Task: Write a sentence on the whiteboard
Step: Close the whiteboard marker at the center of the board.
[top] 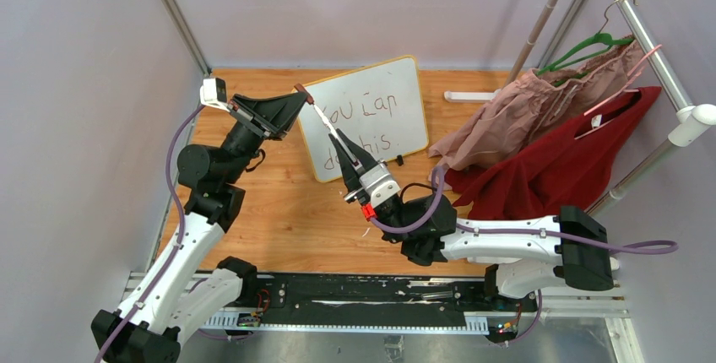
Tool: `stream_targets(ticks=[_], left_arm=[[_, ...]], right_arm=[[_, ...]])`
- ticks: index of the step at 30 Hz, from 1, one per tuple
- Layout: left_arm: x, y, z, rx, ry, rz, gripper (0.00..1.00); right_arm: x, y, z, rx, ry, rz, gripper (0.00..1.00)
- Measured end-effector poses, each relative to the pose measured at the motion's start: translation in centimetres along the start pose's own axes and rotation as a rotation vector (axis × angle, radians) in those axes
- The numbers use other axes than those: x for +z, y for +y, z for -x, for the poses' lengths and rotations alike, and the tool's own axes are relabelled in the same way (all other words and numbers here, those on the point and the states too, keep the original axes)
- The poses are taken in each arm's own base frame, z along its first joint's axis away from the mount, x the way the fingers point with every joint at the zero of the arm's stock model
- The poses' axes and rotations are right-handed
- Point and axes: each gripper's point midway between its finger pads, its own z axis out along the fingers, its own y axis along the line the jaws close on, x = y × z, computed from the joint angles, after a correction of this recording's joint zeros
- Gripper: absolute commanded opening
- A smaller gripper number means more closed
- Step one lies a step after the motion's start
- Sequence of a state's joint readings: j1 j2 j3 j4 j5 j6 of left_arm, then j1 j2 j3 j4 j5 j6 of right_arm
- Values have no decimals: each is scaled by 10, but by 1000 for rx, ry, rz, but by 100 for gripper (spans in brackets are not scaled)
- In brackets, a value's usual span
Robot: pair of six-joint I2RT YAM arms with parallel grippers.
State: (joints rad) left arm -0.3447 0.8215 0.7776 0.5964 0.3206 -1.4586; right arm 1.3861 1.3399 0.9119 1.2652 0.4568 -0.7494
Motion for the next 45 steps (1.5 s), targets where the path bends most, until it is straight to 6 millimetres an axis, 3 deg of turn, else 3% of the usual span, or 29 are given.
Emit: stream_targets(ticks=[45], left_arm=[[0, -1, 1, 5, -14, -2, 0]], right_arm=[[-1, -7, 7, 35, -10, -8, 0]])
